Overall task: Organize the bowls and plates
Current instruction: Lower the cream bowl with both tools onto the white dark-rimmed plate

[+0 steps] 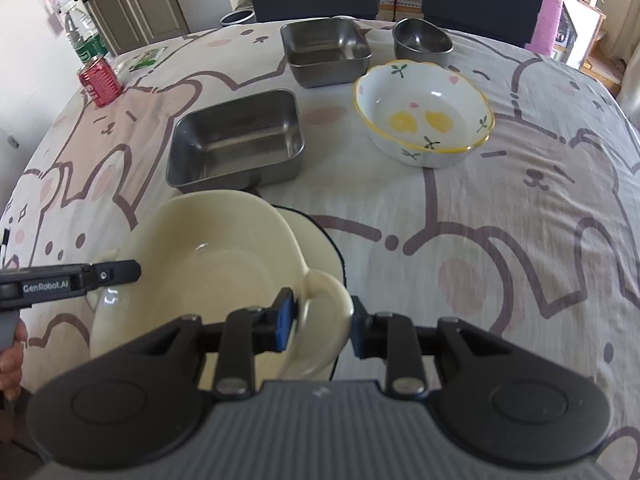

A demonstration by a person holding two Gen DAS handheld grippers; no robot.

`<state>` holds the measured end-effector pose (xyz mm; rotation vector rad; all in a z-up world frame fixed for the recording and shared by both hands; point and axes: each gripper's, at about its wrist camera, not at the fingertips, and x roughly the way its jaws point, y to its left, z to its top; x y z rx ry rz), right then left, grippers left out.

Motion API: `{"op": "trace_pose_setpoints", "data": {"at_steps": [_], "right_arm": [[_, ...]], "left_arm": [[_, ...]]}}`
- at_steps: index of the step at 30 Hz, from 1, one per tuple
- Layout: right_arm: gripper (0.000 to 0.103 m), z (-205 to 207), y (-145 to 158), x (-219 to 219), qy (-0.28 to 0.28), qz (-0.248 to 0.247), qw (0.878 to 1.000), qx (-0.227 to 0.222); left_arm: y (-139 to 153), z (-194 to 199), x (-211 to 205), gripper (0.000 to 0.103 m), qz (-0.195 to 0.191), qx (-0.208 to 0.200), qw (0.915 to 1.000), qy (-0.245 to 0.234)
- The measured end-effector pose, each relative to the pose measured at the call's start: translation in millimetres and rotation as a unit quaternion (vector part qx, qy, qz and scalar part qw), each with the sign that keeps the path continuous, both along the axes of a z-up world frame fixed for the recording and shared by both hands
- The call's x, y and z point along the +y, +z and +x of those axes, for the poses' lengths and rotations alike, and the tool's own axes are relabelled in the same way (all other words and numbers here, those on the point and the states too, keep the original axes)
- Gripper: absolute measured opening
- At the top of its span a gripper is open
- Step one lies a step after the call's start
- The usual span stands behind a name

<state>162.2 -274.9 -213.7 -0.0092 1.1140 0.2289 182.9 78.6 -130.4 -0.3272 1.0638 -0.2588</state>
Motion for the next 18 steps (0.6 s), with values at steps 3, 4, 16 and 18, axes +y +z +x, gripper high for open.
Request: {"op": "trace_pose_setpoints", "data": {"at_steps": [3, 4, 16, 18], "right_arm": [[0.034, 1.5, -1.0, -1.5, 0.005, 0.003, 1.0, 0.001], [0.034, 2.9, -1.6, -2.8, 0.006, 0.005, 1.0, 0.004], [0.037, 5.7, -15.2, 1.5, 0.023, -0.025, 0.999, 0.02], [0.038, 6.5, -15.2, 1.1, 0.022, -0.025, 0.999, 0.02]], "left_arm": [[2.2, -0.2, -4.1, 0.029, 0.017, -0.005, 0.9998, -0.013], [3.0, -0.5, -5.4, 0.029, 0.02, -0.006, 0.9996, -0.016], [7.0, -1.8, -17.0, 0.028, 0.045, -0.016, 0.998, -0.042], [7.2, -1.0, -17.3, 0.027, 0.046, -0.015, 0.9979, -0.044]]}}
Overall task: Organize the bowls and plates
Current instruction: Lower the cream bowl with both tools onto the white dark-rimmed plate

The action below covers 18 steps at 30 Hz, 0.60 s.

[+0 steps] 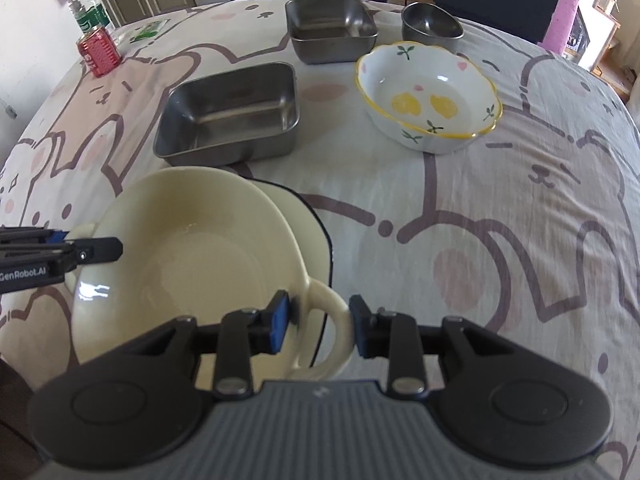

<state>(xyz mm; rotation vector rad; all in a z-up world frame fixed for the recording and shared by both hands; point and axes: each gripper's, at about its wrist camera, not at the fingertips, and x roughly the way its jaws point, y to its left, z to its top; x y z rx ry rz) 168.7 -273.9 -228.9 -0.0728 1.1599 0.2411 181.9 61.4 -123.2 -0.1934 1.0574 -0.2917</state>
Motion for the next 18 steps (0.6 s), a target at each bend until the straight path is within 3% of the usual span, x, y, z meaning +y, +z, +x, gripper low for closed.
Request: {"op": "trace_pose_setpoints", "data": {"at_steps": [18], "right_arm": [[0.039, 6.2, -5.8, -3.3, -0.004, 0.003, 1.0, 0.006]], "left_arm": [[4.1, 3.0, -11.1, 0.028, 0.038, -0.005, 0.9987, -0.035]]}}
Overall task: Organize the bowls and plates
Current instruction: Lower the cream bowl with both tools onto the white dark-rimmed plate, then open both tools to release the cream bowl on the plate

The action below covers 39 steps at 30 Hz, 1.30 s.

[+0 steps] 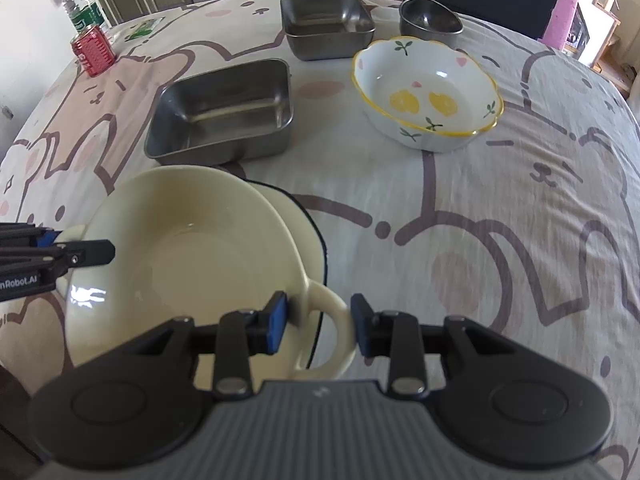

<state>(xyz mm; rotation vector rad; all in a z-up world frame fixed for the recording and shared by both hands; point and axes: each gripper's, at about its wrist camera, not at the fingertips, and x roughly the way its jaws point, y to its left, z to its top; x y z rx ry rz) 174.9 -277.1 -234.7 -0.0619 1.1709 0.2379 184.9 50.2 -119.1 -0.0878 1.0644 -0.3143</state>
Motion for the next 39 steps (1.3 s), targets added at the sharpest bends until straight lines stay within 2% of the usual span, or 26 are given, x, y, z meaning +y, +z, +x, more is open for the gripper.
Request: {"op": "trace_pose_setpoints", "data": {"at_steps": [6, 14, 33, 36, 39], "right_arm": [[0.039, -0.4, -1.3, -1.9, 0.002, 0.007, 1.0, -0.004], [0.039, -0.6, -4.7, -11.7, -0.016, 0.041, 0.999, 0.005], [0.039, -10.1, -3.7, -9.2, 0.008, 0.028, 0.999, -0.016], [0.04, -10.8, -3.8, -9.9, 0.009, 0.028, 0.999, -0.017], [0.045, -11.2, -4.2, -9.4, 0.01, 0.027, 0.999, -0.014]], "left_arm": [[1.5, 1.0, -3.5, 0.028, 0.015, 0.002, 0.9998, -0.012], [2.0, 2.4, -5.0, 0.031, 0.023, 0.007, 0.9996, -0.016], [3.1, 6.0, -9.7, 0.031, 0.039, 0.018, 0.9989, -0.021], [3.0, 6.7, -10.4, 0.039, 0.048, 0.02, 0.9985, -0.016], [2.6, 6.4, -10.0, 0.051, 0.047, 0.026, 0.9984, -0.016]]}}
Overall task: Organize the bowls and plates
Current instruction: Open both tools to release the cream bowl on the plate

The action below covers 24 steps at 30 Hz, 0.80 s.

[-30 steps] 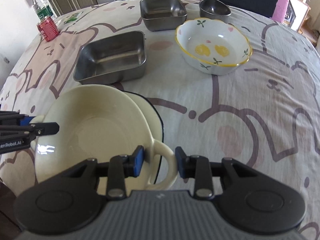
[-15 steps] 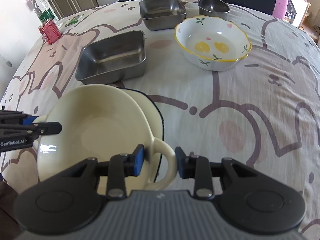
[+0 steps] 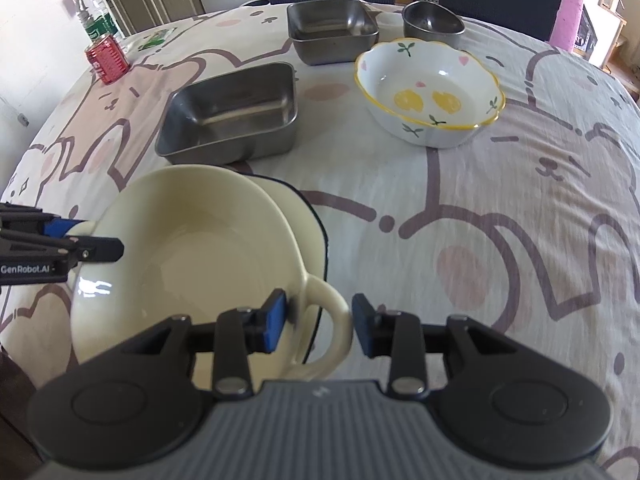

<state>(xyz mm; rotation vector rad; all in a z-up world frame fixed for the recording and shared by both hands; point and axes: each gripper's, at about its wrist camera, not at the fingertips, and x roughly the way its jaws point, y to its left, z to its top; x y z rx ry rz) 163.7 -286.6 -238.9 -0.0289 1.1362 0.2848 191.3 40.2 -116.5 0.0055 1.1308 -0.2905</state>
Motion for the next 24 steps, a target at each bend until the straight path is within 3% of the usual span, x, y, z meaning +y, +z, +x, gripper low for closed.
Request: {"op": "trace_pose_setpoints", "data": {"at_steps": [4, 8, 15, 17, 19, 24], "right_arm": [[0.049, -5.1, -1.5, 3.6, 0.022, -0.012, 1.0, -0.006], [0.063, -9.8, 2.3, 4.6, 0.024, -0.001, 1.0, -0.017], [0.076, -18.8, 7.4, 4.7, 0.021, 0.004, 0.999, -0.034], [0.09, -20.5, 8.2, 4.2, 0.019, -0.001, 0.999, -0.035], [0.098, -23.6, 9.5, 4.6, 0.023, -0.006, 0.999, -0.045], [0.102, -28.4, 14.5, 2.4, 0.025, -0.005, 0.998, -0.056]], "left_arm": [[1.9, -3.8, -2.5, 0.058, 0.003, -0.003, 1.0, -0.009], [5.1, -9.2, -8.3, 0.07, 0.006, -0.007, 0.9998, -0.017], [13.1, -18.1, -17.4, 0.083, 0.02, -0.022, 0.9991, -0.028], [14.7, -20.8, -18.3, 0.089, 0.018, -0.026, 0.999, -0.03], [15.9, -23.1, -19.3, 0.092, 0.016, -0.027, 0.9989, -0.033], [22.2, -28.2, -19.8, 0.097, 0.015, -0.034, 0.9987, -0.033]]}}
